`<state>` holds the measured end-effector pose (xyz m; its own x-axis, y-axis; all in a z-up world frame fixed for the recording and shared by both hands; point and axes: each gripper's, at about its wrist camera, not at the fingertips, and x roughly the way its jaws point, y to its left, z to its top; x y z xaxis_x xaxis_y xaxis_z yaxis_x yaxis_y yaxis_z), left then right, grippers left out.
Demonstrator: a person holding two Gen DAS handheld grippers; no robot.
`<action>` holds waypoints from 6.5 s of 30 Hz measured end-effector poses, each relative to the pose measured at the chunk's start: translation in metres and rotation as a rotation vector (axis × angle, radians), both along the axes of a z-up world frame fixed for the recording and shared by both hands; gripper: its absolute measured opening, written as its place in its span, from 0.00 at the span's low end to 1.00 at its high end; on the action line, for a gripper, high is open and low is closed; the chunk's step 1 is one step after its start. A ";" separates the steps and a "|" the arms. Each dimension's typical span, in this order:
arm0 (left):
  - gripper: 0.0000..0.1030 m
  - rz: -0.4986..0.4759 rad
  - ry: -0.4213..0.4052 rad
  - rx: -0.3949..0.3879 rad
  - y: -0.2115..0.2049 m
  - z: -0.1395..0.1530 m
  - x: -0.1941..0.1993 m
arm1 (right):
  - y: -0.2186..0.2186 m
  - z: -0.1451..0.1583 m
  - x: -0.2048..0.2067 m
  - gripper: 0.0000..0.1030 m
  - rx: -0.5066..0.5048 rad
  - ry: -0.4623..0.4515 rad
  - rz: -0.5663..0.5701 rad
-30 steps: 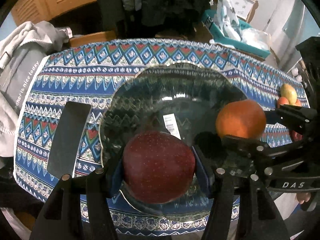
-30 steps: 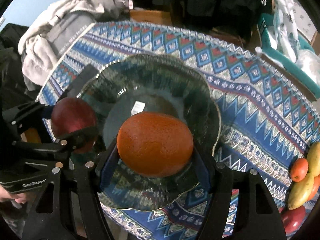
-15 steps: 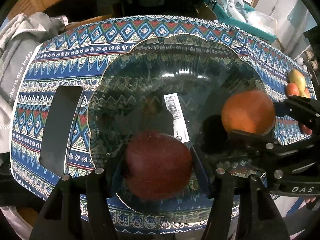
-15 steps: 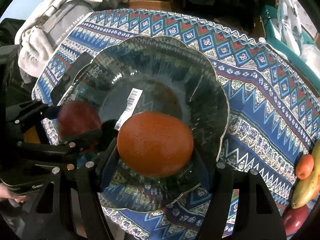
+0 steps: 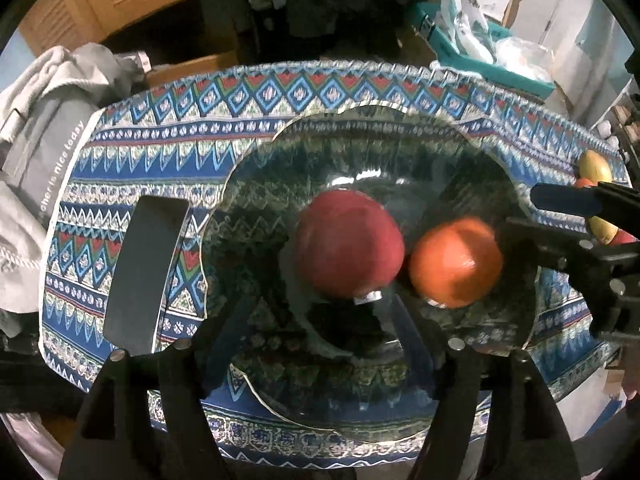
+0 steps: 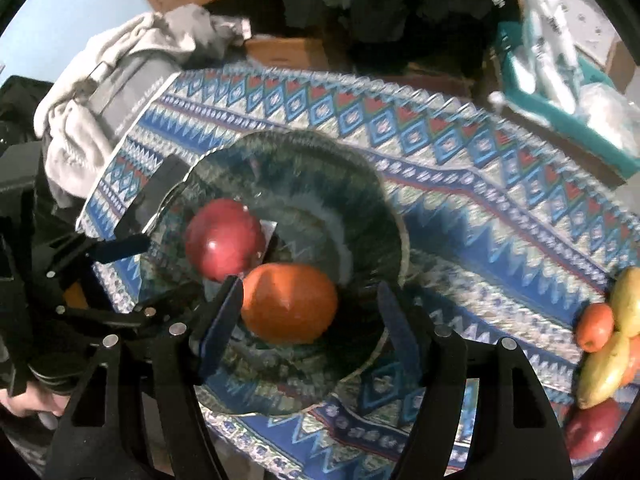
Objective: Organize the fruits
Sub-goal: 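Lower and open the right tool in the bowl while the left tool releases the apple, then move both tools back from the bowl to the fruit pile, then grasp the large red mango with the right tool, then grasp the yellow-green mango with the left tool while the right tool holds the red mango, then carry the red mango with the right tool while the left tool carries the green mango toward the bowl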
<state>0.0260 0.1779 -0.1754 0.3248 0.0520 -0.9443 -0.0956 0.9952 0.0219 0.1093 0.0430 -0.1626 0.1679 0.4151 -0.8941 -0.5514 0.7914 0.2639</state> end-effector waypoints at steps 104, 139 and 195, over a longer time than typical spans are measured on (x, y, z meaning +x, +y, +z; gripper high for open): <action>0.83 -0.411 0.024 -0.102 -0.289 -0.007 0.074 | -0.347 -0.038 -0.012 0.59 -0.053 0.059 -0.502; 0.83 -0.322 0.146 -0.308 -0.368 -0.047 0.108 | -0.412 -0.033 -0.004 0.64 -0.106 0.010 -0.695; 0.65 -0.420 -0.061 -0.179 -0.298 0.039 0.064 | -0.354 0.036 -0.009 0.64 -0.024 -0.146 -0.572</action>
